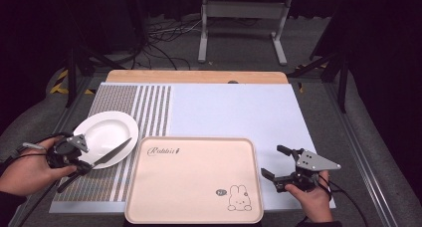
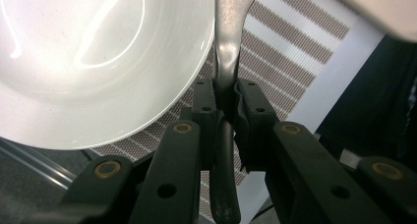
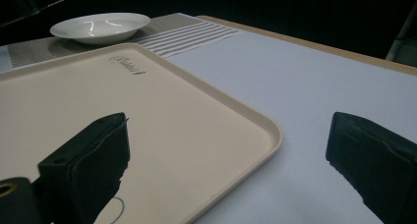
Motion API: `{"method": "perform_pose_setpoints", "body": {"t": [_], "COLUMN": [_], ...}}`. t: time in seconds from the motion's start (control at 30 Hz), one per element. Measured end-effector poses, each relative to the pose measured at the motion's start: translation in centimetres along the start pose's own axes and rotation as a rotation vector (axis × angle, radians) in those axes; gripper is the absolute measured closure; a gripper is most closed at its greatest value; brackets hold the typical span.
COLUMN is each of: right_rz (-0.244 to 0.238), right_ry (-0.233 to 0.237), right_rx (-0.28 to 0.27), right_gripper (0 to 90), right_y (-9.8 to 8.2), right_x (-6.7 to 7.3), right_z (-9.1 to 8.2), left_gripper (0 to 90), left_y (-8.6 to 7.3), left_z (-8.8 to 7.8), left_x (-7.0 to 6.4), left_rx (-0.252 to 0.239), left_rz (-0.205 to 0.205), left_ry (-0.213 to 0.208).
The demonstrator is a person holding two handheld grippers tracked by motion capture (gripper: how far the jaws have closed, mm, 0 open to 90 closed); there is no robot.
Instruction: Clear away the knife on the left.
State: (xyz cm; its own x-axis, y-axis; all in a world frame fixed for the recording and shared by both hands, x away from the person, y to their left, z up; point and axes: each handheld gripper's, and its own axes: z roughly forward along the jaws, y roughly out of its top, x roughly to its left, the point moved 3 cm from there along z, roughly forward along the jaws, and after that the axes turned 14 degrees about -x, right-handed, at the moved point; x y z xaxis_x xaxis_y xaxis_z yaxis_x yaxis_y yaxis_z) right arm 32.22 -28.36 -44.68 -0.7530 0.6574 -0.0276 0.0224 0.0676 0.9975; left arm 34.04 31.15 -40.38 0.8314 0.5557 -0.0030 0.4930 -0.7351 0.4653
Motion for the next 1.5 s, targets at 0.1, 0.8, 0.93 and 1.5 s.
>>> {"method": "perform_pose_setpoints", "body": {"t": [0.1, 0.8, 0.93, 1.5], "right_rz": [-0.001, 0.014, 0.014, 0.015], "right_ry": [-0.002, -0.051, -0.050, -0.045], "right_rx": [0.000, 0.023, 0.020, 0.019], "right_gripper": [3.4, 3.8, 3.8, 3.5], "right_y": [0.0, -0.4, -0.3, -0.4], "right_x": [0.0, -1.0, -1.1, -1.1], "right_z": [0.0, -0.1, -0.2, -0.2], "left_gripper": [80.2, 80.1, 80.1, 80.0], "left_y": [0.4, 4.8, 6.0, 9.1], "left_z": [-0.1, 0.2, 1.0, 4.0], "left_x": [-0.1, -2.9, -4.0, -6.6], "left_rx": [-0.014, -0.109, -0.119, -0.150], "left_rz": [-0.045, -0.170, -0.172, -0.113], "left_ry": [-0.003, -0.054, -0.084, -0.183]}}
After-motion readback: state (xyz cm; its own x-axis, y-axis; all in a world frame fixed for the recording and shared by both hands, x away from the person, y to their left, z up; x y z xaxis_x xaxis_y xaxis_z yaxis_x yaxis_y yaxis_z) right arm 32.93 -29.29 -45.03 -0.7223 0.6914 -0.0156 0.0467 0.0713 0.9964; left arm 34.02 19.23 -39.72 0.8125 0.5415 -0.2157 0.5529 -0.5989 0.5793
